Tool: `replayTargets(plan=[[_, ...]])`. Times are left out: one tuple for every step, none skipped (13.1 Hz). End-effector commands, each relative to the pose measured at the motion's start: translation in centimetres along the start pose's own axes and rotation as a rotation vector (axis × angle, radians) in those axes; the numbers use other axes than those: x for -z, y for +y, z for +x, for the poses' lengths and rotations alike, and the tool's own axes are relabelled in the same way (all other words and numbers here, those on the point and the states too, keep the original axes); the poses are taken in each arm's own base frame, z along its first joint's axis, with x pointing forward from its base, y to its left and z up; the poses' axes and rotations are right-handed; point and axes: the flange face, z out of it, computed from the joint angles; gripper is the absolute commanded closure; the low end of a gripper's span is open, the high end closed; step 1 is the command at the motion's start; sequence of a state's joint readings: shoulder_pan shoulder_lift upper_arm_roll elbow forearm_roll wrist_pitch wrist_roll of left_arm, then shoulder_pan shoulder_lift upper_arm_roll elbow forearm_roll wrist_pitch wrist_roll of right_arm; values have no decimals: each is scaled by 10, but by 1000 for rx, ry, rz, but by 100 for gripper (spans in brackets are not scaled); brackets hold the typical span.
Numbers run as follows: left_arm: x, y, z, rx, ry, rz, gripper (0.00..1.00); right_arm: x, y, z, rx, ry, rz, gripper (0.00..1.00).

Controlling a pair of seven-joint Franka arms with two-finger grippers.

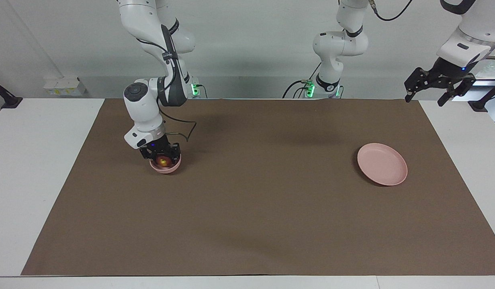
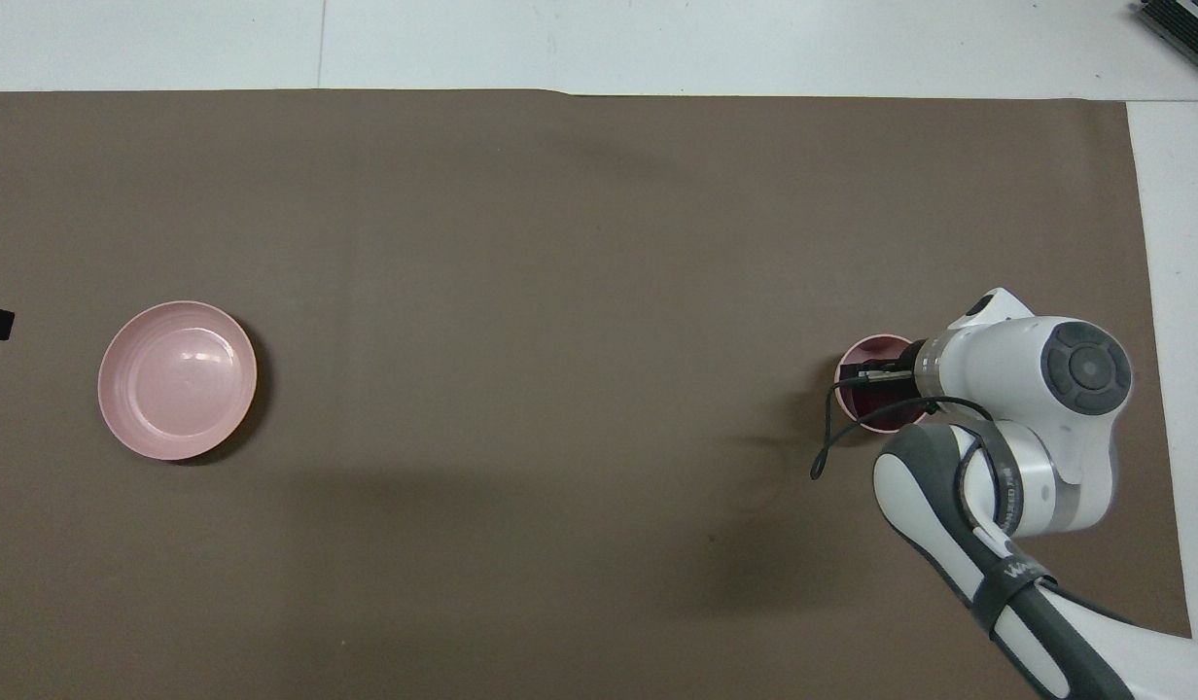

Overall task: Move apple from plate to bowl
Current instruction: 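Lower the apple into the bowl and open the right gripper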

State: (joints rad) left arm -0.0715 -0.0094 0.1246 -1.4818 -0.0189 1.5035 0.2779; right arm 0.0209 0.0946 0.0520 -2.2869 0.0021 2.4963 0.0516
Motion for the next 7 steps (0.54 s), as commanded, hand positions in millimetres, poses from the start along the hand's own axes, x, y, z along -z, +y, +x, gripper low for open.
replayTargets(plan=[[1, 0, -3, -9, -12, 11, 0, 25, -1, 16, 11, 12, -13, 0], [2, 0, -2, -10, -7, 12, 0, 38, -1, 24, 9, 3, -14, 0], [3, 0, -2, -10, -4, 13, 0, 55, -1, 32, 4, -11, -16, 0], [2, 0, -2, -12, -7, 12, 0, 72, -1, 41, -2, -22, -17, 0], [2, 0, -2, -12, -7, 12, 0, 89, 3, 49, -15, -38, -20, 0], [2, 1, -2, -14, -7, 12, 0, 109, 6, 57, -25, -57, -20, 0], [2, 1, -2, -14, -7, 12, 0, 123, 8, 61, -41, -74, -22, 0]])
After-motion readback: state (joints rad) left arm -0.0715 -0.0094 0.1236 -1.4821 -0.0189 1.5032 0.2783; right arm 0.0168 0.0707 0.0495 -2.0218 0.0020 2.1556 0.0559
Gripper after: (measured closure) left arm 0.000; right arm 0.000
